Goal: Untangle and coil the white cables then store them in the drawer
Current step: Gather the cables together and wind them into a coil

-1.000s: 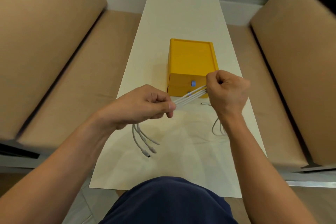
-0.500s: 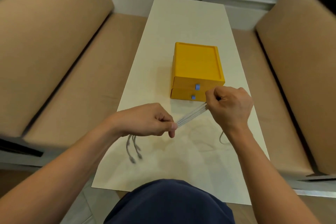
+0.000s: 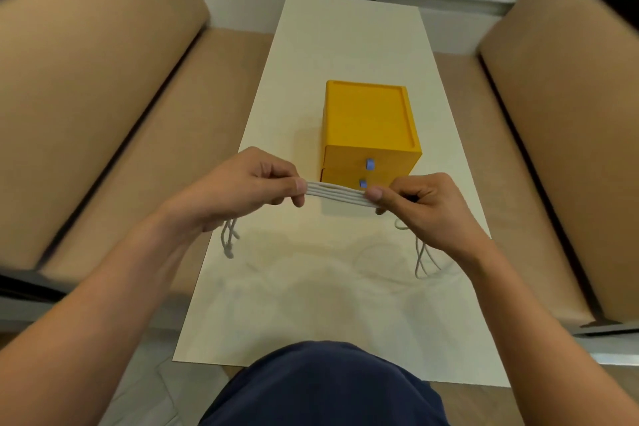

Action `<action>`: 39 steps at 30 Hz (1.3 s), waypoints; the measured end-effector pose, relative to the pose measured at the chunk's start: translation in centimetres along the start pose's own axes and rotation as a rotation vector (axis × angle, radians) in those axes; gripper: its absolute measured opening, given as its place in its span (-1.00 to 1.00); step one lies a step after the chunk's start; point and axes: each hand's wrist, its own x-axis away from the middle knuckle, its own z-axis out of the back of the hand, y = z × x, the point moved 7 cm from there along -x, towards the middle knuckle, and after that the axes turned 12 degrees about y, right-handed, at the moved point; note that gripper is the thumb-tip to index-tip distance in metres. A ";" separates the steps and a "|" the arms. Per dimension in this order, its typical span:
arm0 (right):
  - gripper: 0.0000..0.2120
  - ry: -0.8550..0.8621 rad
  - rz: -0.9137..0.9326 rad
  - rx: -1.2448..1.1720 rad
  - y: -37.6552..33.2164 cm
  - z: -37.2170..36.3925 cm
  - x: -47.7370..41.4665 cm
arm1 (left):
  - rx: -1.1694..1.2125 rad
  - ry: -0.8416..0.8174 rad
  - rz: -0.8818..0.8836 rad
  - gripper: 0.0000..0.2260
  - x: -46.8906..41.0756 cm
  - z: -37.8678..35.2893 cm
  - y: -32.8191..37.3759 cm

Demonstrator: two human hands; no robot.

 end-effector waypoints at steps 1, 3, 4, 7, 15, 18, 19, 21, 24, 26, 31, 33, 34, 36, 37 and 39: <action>-0.77 -0.030 -0.025 -0.020 0.0 0.2 0.1 | -0.013 0.006 -0.001 -0.76 -0.1 0.2 -0.1; -0.83 -0.088 -0.048 -0.027 0.0 0.5 0.2 | -0.025 0.023 0.004 -0.76 -0.3 0.6 -0.1; -0.85 -0.098 -0.057 -0.033 0.1 0.7 0.2 | -0.017 0.017 -0.002 -0.76 -0.2 0.6 0.0; -0.88 -0.069 -0.105 -0.068 0.5 0.8 -0.4 | 0.068 -0.058 -0.079 -0.78 0.4 -0.2 1.4; -0.83 -0.024 0.013 -0.028 -1.4 1.6 -1.2 | -0.011 -0.009 -0.097 -0.79 0.3 0.7 0.9; -0.75 -0.001 -0.079 0.012 1.4 0.3 -1.7 | -0.025 -0.106 -0.094 -0.80 0.6 -1.1 1.6; -0.76 0.009 -0.096 0.013 2.0 0.0 -1.6 | -0.028 -0.126 -0.078 -0.79 0.6 -1.3 1.5; -0.80 0.002 -0.090 0.036 2.1 -0.1 -1.2 | -0.070 -0.153 -0.035 -0.78 0.5 -1.3 0.8; -0.76 -0.099 -0.078 0.101 2.0 -0.4 -0.7 | -0.086 -0.116 0.019 -0.76 0.2 -0.9 -0.7; -0.70 -0.172 -0.080 0.106 1.6 -0.6 -0.5 | -0.021 -0.063 0.046 -0.76 0.0 -0.4 -1.5; -0.74 -0.235 -0.065 0.056 0.0 -0.7 -0.1 | 0.015 0.043 0.049 -0.77 -0.3 0.2 -2.5; -0.77 -0.202 -0.088 0.029 0.0 -0.3 -0.4 | -0.003 0.012 0.040 -0.76 -0.2 -0.1 -2.6; -0.77 -0.189 -0.095 0.004 -0.1 -0.1 -0.5 | 0.003 -0.031 0.038 -0.76 0.0 -0.3 -2.5; -0.77 -0.176 -0.108 -0.020 0.0 0.1 -0.5 | 0.032 -0.134 0.047 -0.74 0.5 -0.8 -2.3; -0.77 -0.176 -0.112 -0.021 0.0 0.2 -0.5 | 0.043 -0.170 0.050 -0.71 0.7 -1.0 -2.2; -0.77 -0.179 -0.110 -0.025 0.1 0.3 -0.6 | 0.033 -0.198 0.040 -0.67 0.8 -1.3 -2.1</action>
